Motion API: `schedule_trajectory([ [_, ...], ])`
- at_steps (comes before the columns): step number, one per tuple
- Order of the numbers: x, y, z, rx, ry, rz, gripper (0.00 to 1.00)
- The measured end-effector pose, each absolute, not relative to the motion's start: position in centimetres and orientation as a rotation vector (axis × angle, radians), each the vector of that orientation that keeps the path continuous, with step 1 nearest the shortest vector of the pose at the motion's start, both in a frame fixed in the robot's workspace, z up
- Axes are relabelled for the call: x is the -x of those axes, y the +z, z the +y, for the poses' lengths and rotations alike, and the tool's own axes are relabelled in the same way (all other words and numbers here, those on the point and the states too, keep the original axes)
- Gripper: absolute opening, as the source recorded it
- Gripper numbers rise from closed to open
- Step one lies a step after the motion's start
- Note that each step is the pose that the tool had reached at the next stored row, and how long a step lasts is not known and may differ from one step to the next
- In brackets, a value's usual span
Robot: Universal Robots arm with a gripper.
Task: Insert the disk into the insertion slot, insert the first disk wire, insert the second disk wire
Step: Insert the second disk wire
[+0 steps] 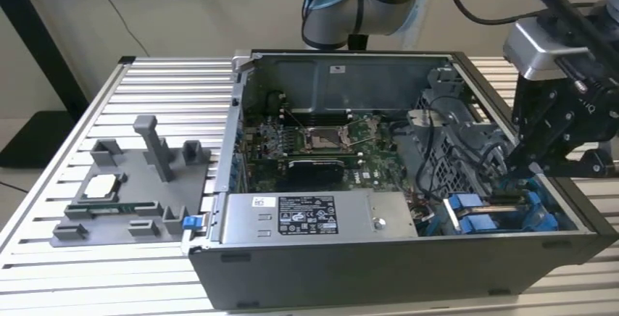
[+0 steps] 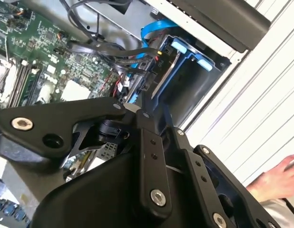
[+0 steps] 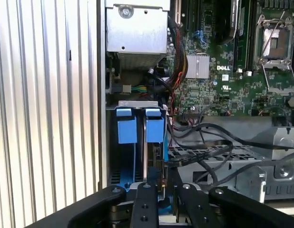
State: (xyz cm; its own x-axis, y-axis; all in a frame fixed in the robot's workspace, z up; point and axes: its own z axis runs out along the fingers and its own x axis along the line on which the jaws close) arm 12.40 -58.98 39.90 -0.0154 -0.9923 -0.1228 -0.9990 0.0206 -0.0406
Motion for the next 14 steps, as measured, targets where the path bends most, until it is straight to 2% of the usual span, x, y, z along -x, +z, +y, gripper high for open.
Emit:
schedule_trajectory([
  [7, -12.4, 42.8, -59.0, 2.119, 0.087, 2.158, 1.00],
  [14, -12.4, 43.1, -59.0, 2.118, 0.088, 2.157, 1.00],
])
